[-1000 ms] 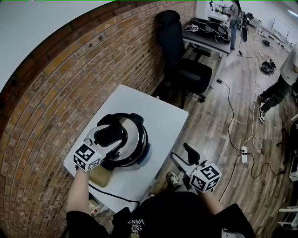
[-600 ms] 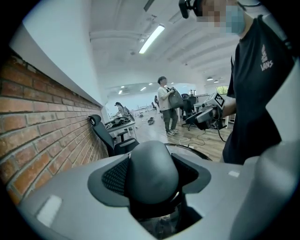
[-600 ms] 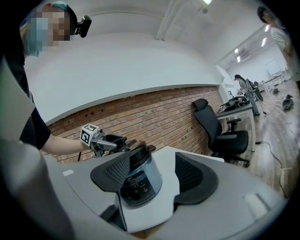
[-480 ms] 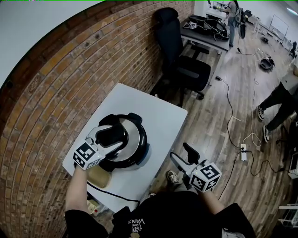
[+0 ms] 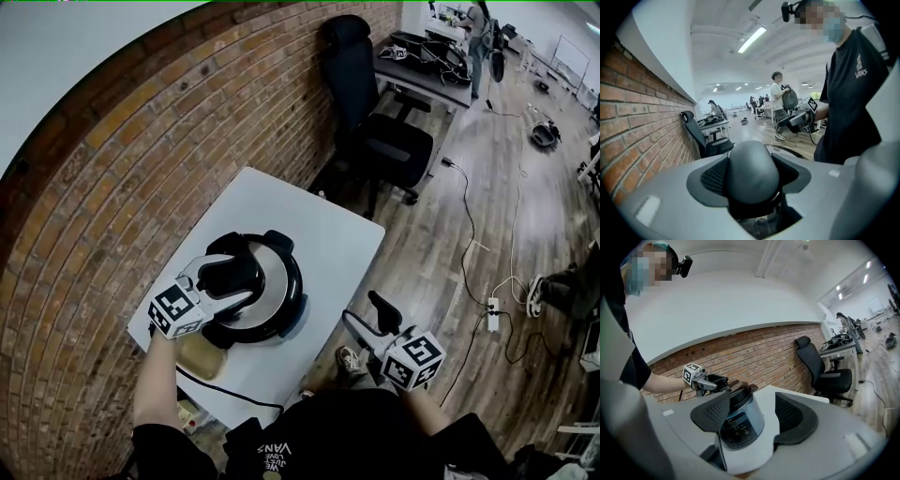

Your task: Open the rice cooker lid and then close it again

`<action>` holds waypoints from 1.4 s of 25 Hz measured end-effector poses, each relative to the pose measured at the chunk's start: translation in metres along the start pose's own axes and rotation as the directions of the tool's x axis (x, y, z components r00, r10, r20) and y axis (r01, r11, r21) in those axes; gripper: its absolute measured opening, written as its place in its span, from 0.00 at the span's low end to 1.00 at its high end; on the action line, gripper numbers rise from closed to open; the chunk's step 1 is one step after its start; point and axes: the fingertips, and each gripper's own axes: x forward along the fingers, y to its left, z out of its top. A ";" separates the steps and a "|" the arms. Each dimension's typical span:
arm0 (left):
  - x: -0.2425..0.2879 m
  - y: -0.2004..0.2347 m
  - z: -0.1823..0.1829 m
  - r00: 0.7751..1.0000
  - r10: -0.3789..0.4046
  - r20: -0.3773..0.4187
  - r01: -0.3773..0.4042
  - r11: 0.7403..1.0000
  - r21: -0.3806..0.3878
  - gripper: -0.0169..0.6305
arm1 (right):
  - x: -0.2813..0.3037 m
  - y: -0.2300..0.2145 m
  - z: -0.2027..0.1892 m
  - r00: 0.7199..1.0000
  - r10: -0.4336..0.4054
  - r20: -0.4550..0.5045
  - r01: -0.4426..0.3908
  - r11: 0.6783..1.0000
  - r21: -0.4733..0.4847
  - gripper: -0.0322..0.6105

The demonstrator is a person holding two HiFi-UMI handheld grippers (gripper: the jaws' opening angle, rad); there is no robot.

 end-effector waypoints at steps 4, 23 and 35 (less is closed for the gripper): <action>-0.001 0.002 -0.002 0.999 0.041 -0.008 -0.041 0.999 -0.014 0.46 | 0.009 0.003 0.003 1.000 0.025 0.002 -0.025 1.000 -0.003 0.51; -0.004 0.013 -0.006 0.963 0.260 -0.065 -0.267 0.955 -0.133 0.46 | 0.058 0.013 0.016 0.971 0.230 -0.063 -0.232 0.973 -0.018 0.51; -0.004 0.017 -0.008 0.894 0.429 -0.132 -0.448 0.868 -0.215 0.46 | 0.092 0.014 0.021 0.919 0.376 -0.120 -0.382 0.924 -0.027 0.51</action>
